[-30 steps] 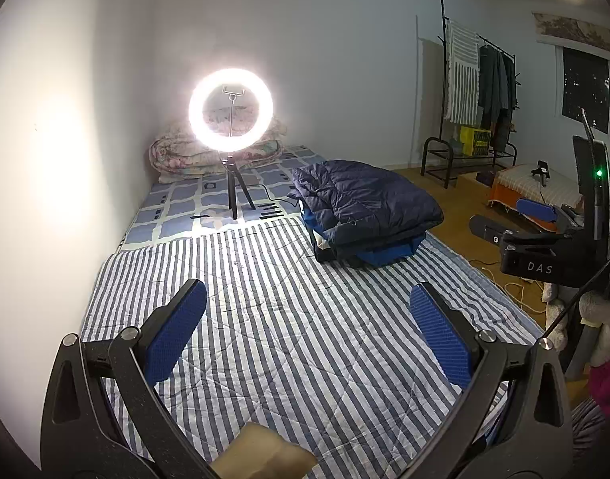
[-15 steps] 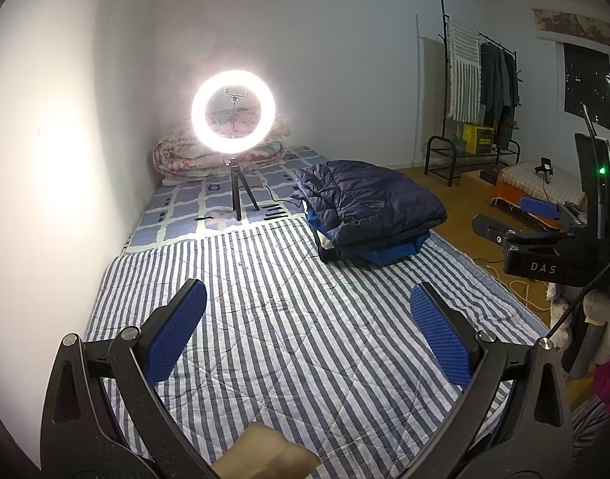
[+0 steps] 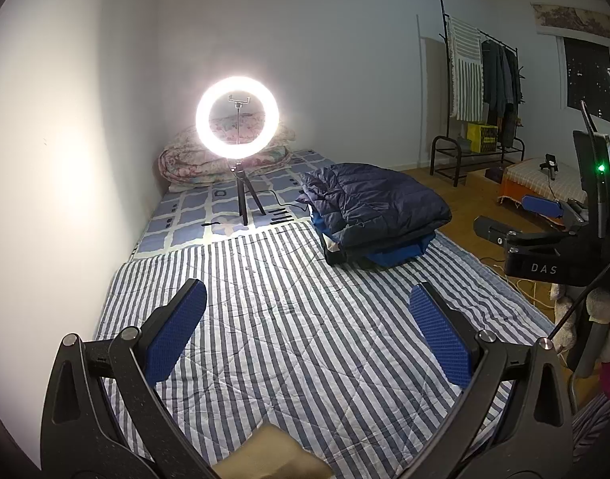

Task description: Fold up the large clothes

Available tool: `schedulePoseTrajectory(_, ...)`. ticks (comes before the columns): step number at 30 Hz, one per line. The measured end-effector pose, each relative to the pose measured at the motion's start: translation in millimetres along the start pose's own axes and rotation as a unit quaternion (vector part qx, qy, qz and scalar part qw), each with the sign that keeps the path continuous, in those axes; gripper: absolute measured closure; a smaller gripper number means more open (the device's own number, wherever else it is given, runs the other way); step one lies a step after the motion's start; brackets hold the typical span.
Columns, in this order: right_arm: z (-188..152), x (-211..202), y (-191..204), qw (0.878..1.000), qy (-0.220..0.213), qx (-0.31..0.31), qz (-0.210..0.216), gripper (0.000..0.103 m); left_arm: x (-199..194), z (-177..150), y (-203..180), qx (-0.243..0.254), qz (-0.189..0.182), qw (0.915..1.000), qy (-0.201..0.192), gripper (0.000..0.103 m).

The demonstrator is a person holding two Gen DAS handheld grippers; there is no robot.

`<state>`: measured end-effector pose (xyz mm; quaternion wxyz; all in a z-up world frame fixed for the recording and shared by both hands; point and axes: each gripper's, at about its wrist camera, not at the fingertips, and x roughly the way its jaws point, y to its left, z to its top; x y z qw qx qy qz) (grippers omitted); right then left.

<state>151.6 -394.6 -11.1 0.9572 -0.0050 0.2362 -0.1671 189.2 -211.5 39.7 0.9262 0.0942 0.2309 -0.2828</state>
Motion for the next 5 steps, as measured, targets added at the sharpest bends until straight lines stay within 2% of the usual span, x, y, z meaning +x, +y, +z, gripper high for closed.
schedulePoseTrajectory(5, -1.0, 0.7, -0.7, 1.0, 0.001, -0.002, 0.0, 0.0, -1.2, -0.7, 0.5, -0.002, 0.004, 1.0, -0.001, 0.0)
